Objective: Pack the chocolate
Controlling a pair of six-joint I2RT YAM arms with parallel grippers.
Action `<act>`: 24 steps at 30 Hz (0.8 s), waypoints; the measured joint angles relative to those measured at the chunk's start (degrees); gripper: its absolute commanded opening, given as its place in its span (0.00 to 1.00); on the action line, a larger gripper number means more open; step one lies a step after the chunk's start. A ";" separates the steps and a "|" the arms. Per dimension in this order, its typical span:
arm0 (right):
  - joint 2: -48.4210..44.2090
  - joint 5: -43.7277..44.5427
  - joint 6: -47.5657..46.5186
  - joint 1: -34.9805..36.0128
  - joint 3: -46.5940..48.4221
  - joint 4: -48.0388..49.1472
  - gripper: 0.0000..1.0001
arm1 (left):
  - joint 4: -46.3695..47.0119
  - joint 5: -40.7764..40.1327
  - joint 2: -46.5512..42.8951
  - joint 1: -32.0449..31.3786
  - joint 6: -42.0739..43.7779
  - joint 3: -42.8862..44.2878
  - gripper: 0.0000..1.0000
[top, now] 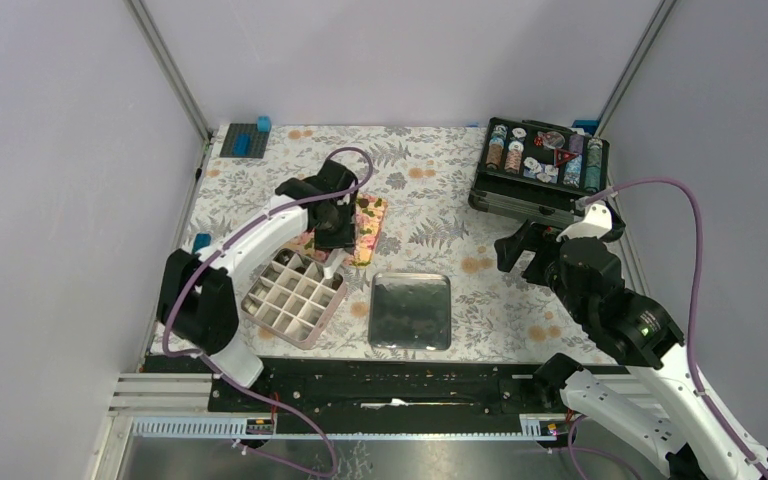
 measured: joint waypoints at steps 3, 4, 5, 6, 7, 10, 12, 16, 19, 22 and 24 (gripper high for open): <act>0.04 0.02 0.13 0.00 0.02 0.00 0.99 | 0.37 -0.22 2.75 0.00 0.15 1.57 0.41; 0.07 0.02 0.15 0.00 0.02 0.00 0.99 | 0.50 -0.33 3.87 0.00 0.28 2.21 0.41; 0.07 0.02 0.15 0.00 0.02 0.00 0.99 | 0.66 -0.37 4.87 0.00 0.33 2.78 0.41; 0.07 0.02 0.15 0.00 0.02 0.00 0.99 | 0.87 -0.39 5.88 0.00 0.35 3.30 0.42; 0.07 0.04 0.15 0.00 0.04 -0.02 0.99 | 0.98 -0.37 6.80 0.00 0.35 3.85 0.43; 0.09 0.13 0.15 0.00 0.28 -0.46 0.99 | 1.20 -0.39 8.63 0.00 0.33 4.85 0.44; 0.09 0.17 0.15 0.00 0.50 -0.92 0.99 | 1.16 -0.39 9.73 0.00 0.35 5.77 0.45; 0.07 0.48 0.15 0.00 0.87 -1.14 0.99 | 1.16 -0.81 11.39 0.00 0.33 8.11 0.45; 0.04 0.57 0.17 0.00 0.90 -1.16 0.99 | 1.31 -0.87 12.63 0.00 0.33 10.03 0.45; 0.02 0.57 0.20 0.00 0.90 -1.18 0.99 | 1.33 -1.11 14.08 0.00 0.35 11.32 0.45; 0.02 0.57 0.22 0.00 0.90 -1.18 0.99 | 1.14 -1.68 15.02 0.00 0.37 11.96 0.45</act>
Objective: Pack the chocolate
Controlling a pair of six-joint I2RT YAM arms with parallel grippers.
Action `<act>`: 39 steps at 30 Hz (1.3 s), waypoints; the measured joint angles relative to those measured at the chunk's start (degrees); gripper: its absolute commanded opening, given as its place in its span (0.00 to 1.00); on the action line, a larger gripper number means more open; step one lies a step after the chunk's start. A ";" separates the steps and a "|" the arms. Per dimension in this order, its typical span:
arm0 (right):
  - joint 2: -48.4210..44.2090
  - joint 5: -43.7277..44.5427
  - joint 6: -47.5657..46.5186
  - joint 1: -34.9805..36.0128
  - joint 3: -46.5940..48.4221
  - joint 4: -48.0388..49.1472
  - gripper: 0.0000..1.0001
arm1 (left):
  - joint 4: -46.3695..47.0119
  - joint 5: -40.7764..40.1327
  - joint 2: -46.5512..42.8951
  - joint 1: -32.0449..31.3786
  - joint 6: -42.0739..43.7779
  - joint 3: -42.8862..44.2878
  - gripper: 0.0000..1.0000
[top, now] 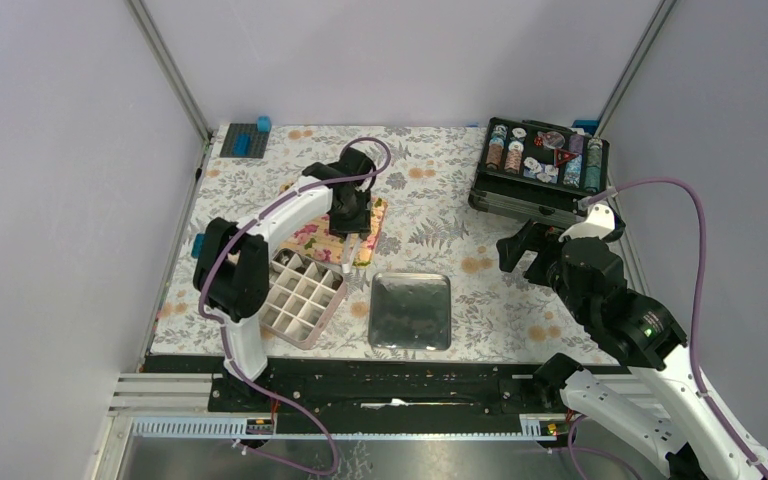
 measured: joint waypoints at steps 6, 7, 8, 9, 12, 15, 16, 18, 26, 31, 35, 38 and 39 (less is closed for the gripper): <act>-0.20 0.00 0.17 0.00 0.00 -0.11 0.99 | -0.28 -1.38 1.18 0.02 0.20 1.03 0.45; -0.22 0.00 0.20 0.00 0.00 -0.11 0.99 | -0.39 -1.44 1.20 0.07 0.20 1.18 0.45; -0.22 0.00 0.20 0.00 0.00 -0.13 0.99 | -0.39 -1.49 1.22 0.11 0.26 1.38 0.45; -0.22 -0.02 0.24 0.00 0.00 -0.13 0.99 | -0.42 -1.49 1.29 0.15 0.39 1.62 0.45; -0.22 -0.02 0.37 0.00 0.02 -0.13 0.99 | -0.37 -1.51 2.03 0.35 0.57 2.80 0.44; -0.20 -0.02 0.39 0.00 0.07 -0.15 0.99 | -0.31 -1.51 3.06 0.59 0.63 3.74 0.41; -0.20 -0.02 0.39 0.00 0.11 -0.15 0.99 | -0.33 -1.49 3.34 0.59 0.72 3.91 0.39; -0.20 -0.02 0.39 0.00 0.11 -0.15 0.99 | -0.37 -1.53 3.76 0.68 1.01 3.98 0.33; -0.20 0.00 0.42 0.00 0.11 -0.17 0.99 | -0.37 -2.01 3.78 0.68 1.88 3.91 0.22; -0.02 0.00 0.42 0.00 0.11 -0.17 0.99 | -0.33 -1.77 -1.29 0.68 2.45 -0.09 0.20; 0.35 -0.02 0.42 0.00 0.11 -0.09 0.99 | -1.22 -1.77 -8.68 0.68 3.65 -4.31 0.19; 0.70 -0.15 0.42 0.00 0.09 0.02 0.99 | -2.64 -2.21 -15.06 0.70 4.66 -7.02 0.19; 0.87 -0.20 0.42 0.00 0.07 0.17 0.99 | -3.15 -2.34 -16.98 0.68 4.83 -7.93 0.19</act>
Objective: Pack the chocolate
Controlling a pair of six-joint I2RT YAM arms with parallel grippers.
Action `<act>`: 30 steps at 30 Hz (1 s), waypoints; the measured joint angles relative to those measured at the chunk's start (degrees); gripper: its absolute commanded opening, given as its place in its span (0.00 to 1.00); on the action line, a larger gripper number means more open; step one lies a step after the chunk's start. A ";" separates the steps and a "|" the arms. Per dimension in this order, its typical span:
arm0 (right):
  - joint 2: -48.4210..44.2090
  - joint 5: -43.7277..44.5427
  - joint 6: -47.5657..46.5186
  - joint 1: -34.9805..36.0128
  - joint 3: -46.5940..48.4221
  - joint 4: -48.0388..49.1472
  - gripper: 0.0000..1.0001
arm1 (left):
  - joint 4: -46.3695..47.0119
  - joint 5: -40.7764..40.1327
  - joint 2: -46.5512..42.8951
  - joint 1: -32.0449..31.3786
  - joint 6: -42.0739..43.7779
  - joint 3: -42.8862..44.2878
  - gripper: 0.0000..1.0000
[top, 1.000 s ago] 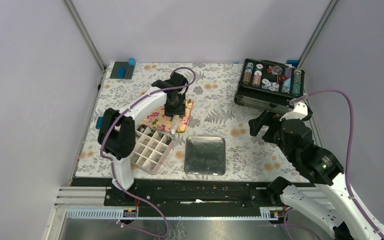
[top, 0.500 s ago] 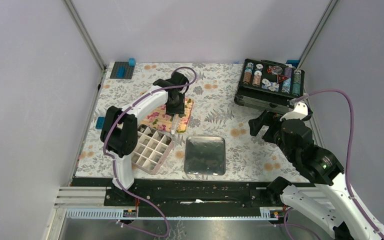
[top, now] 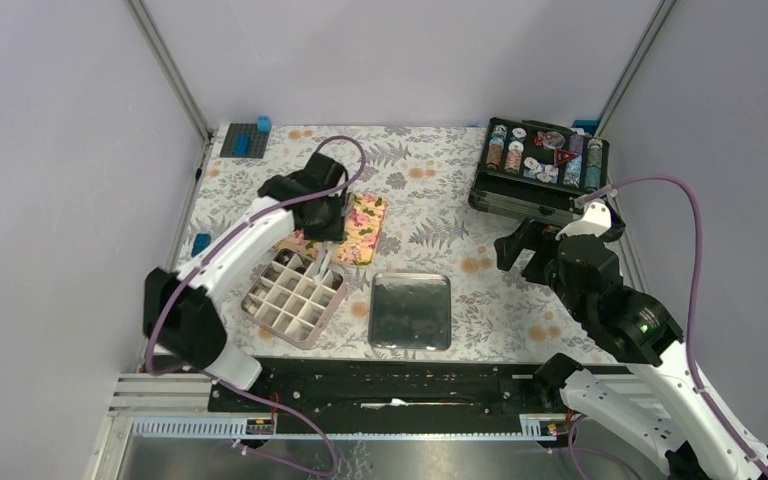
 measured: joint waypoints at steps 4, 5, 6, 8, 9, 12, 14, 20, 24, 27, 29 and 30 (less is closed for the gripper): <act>0.79 -0.24 0.00 0.00 0.00 0.26 0.99 | -2.89 -0.96 -8.04 0.02 0.26 -5.09 0.19; 0.90 -0.24 0.00 0.00 0.00 0.33 0.99 | -3.89 -1.27 -9.64 0.02 0.24 -6.21 0.19; 0.94 -0.24 0.00 0.00 0.00 0.46 0.99 | -5.05 -1.55 -11.23 0.02 0.11 -7.39 0.19; 0.94 -0.24 -0.02 0.00 0.00 0.87 0.99 | -7.85 -2.03 -14.21 0.02 -0.42 -9.29 0.19; 0.96 -0.24 -0.04 0.00 0.00 1.09 0.99 | -9.09 -2.16 -15.41 0.00 -0.76 -9.88 0.19; 1.27 -0.31 -0.04 0.00 -0.09 1.62 0.99 | -12.76 -2.47 -18.99 0.02 -2.58 -10.71 0.20; 1.49 -0.42 -0.02 0.00 -0.26 1.95 0.99 | -15.08 -2.82 -21.77 0.00 -4.13 -10.75 0.20; 1.90 -0.50 -0.04 0.00 -0.79 2.67 0.99 | -21.62 -5.57 -27.17 0.00 -8.70 -10.93 0.22; 1.88 -0.74 -0.04 0.00 -1.07 3.45 0.99 | -24.20 -7.98 -27.63 0.02 -10.97 -12.55 0.22; 1.70 -1.01 -0.04 0.00 -1.49 3.63 0.99 | -25.27 -9.38 -27.61 0.02 -12.55 -13.44 0.22; 1.38 -1.22 -0.04 0.00 -1.66 3.50 0.99 | -25.51 -10.16 -27.61 0.00 -13.53 -13.44 0.22; 1.20 -1.36 -0.04 0.00 -1.68 3.48 0.99 | -25.57 -10.56 -27.61 0.02 -14.05 -13.44 0.22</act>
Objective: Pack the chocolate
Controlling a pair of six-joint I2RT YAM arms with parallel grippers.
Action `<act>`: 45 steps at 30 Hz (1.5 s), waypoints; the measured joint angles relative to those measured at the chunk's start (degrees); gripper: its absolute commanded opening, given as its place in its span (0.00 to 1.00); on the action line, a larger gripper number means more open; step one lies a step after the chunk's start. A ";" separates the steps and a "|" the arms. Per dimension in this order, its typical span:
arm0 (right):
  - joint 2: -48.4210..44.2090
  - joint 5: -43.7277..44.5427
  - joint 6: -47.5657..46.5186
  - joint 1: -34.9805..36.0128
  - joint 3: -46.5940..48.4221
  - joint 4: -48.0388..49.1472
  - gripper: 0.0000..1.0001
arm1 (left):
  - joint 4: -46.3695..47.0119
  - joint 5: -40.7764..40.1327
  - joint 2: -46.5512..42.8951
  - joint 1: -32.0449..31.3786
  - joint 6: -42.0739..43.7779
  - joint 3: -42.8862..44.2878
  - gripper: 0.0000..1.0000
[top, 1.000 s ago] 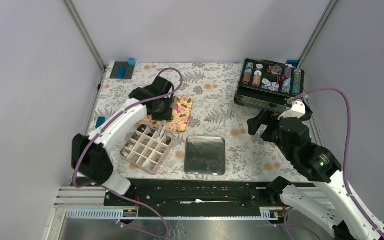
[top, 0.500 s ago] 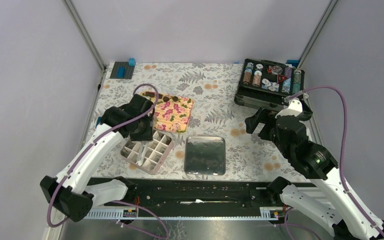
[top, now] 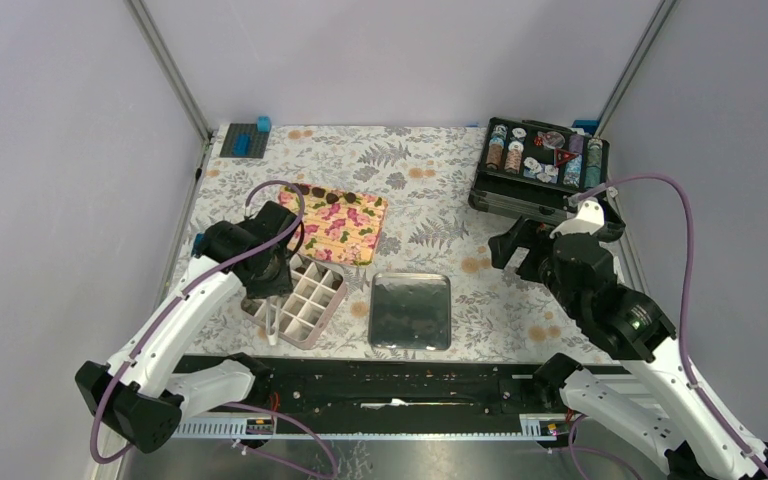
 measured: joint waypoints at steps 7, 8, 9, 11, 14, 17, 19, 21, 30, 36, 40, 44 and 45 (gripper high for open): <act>-1.14 -0.04 0.00 0.00 0.00 -0.07 0.99 | -0.15 -0.76 0.00 0.00 -2.10 -1.29 0.22; -1.11 -0.07 0.00 0.00 -0.02 -0.07 0.99 | -0.17 -0.72 -0.04 0.00 -2.40 -1.79 0.22; -1.09 -0.11 0.00 0.00 -0.04 -0.04 0.99 | -0.20 -0.72 -0.13 0.00 -2.75 -2.29 0.22; -1.09 -0.15 0.00 0.00 -0.17 0.00 0.99 | -0.33 -0.76 -0.48 -0.02 -3.28 -3.06 0.22; -0.79 -0.33 0.00 0.00 -0.35 0.07 0.99 | -0.90 -0.74 -1.05 0.00 -4.09 -3.65 0.22; -0.17 -0.48 -0.02 0.00 -0.35 0.17 0.99 | -1.20 -0.76 -1.44 0.00 -4.57 -3.76 0.23; 0.07 -0.50 -0.02 0.00 -0.35 0.17 0.99 | -1.20 -0.72 -1.68 0.00 -4.79 -4.11 0.24; 0.15 -0.52 -0.02 0.00 -0.35 0.17 0.99 | -1.25 -0.55 -1.84 0.00 -4.85 -4.79 0.27; 0.15 -0.52 -0.02 0.00 -0.37 0.20 0.99 | -1.18 -0.59 -1.84 0.00 -4.83 -5.33 0.41; 0.15 -0.55 -0.02 0.00 -0.68 0.17 0.99 | -0.90 -0.59 -1.25 0.00 -4.63 -5.33 0.39; 0.15 -0.52 -0.02 0.00 -0.76 0.20 0.99 | -0.90 -0.70 -1.07 -0.02 -4.44 -4.94 0.30; 0.17 -0.52 -0.02 0.00 -0.92 0.20 0.99 | -1.64 -1.01 -0.26 0.00 -4.22 0.02 0.21; 0.17 -0.52 -0.04 0.00 -0.92 0.20 0.99 | -1.49 -1.25 0.13 0.00 -4.04 2.03 0.20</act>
